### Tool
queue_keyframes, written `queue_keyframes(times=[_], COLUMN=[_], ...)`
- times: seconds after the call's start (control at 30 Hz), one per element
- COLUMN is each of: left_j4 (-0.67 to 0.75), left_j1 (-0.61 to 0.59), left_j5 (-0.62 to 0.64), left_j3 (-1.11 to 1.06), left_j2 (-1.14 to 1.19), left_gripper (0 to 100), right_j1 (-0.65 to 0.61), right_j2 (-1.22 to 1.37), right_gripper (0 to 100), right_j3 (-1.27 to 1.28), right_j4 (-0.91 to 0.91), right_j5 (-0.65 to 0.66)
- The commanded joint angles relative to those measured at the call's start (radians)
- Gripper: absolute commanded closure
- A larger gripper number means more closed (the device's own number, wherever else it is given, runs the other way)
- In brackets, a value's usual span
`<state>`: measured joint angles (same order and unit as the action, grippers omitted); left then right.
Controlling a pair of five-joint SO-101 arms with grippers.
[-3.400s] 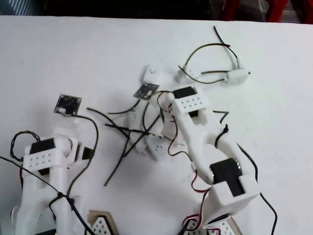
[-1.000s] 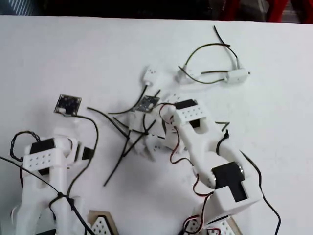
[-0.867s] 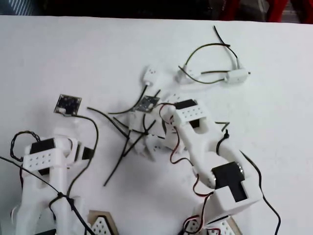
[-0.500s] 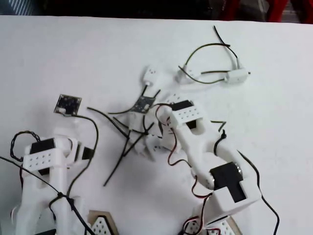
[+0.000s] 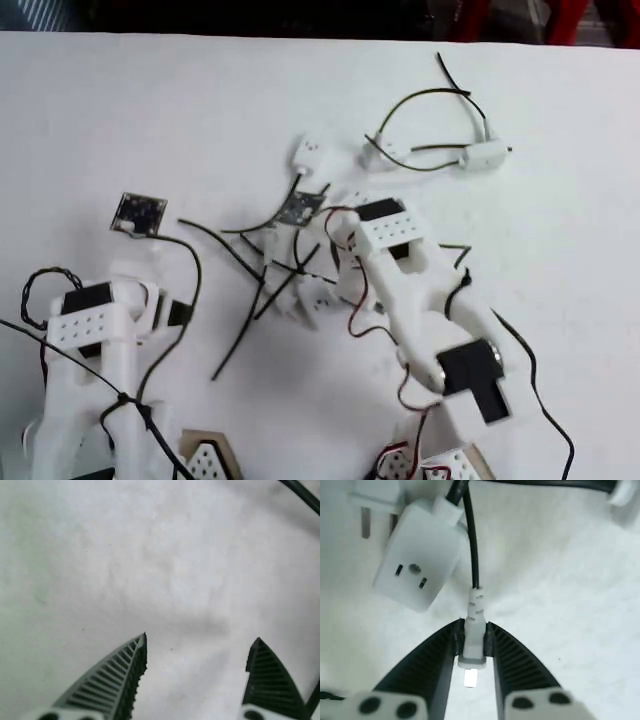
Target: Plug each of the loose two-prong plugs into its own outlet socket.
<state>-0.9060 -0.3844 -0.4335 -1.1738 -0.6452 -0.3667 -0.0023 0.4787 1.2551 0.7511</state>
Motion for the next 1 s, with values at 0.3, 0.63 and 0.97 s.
queue_keyframes(times=[0.3, 0.63, 0.97], left_j4=[0.015, 0.015, 0.015], left_j1=[-0.002, -0.002, -0.002], left_j5=[-0.002, -0.002, -0.002], left_j3=[0.011, 0.011, 0.011], left_j2=[-0.036, -0.036, -0.036], left_gripper=[69, 69, 69], right_j1=[-0.096, -0.165, -0.165], right_j2=[-0.519, -0.883, -1.198], right_gripper=[98.1, 98.1, 98.1], right_j3=[0.005, 0.275, 0.466], right_j4=[0.147, -0.202, -0.449], right_j5=[-0.262, -0.512, -0.694])
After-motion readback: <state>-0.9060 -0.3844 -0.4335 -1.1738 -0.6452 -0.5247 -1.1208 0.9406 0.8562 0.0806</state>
